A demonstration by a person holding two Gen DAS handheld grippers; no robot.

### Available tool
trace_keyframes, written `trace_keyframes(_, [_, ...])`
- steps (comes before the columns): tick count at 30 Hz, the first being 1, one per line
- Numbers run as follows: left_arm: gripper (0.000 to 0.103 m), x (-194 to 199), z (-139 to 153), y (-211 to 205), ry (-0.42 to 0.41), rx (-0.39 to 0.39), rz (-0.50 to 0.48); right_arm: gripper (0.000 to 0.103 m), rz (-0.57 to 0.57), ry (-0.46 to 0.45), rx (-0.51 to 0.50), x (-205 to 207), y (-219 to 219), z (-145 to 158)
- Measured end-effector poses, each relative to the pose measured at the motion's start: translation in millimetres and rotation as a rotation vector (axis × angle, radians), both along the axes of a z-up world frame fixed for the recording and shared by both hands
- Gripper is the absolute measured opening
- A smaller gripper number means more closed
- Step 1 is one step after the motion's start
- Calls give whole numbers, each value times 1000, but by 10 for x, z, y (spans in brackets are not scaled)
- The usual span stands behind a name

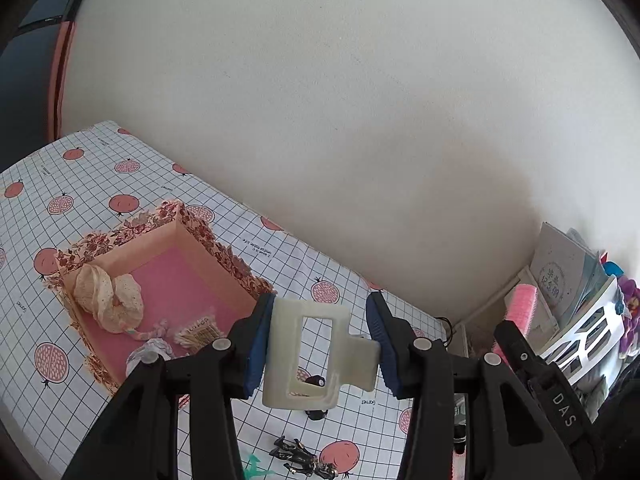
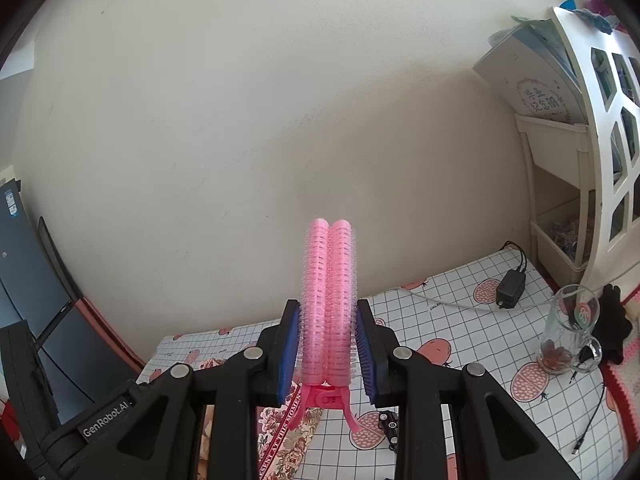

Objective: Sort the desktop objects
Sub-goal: 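Lift and carry the roller and clip over the gift box with both tools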

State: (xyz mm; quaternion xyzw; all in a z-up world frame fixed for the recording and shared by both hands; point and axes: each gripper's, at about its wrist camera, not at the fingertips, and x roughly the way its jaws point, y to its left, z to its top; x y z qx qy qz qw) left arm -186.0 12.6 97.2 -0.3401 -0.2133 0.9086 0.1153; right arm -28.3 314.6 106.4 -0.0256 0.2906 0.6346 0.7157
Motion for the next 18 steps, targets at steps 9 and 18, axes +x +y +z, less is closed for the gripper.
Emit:
trace_keyframes(9, [48, -73, -116, -201, -33, 6, 38, 29, 61, -22, -63, -310, 195, -232])
trace_keyframes(18, [48, -87, -268, -499, -79, 10, 105, 29, 161, -31, -137, -708, 390, -523])
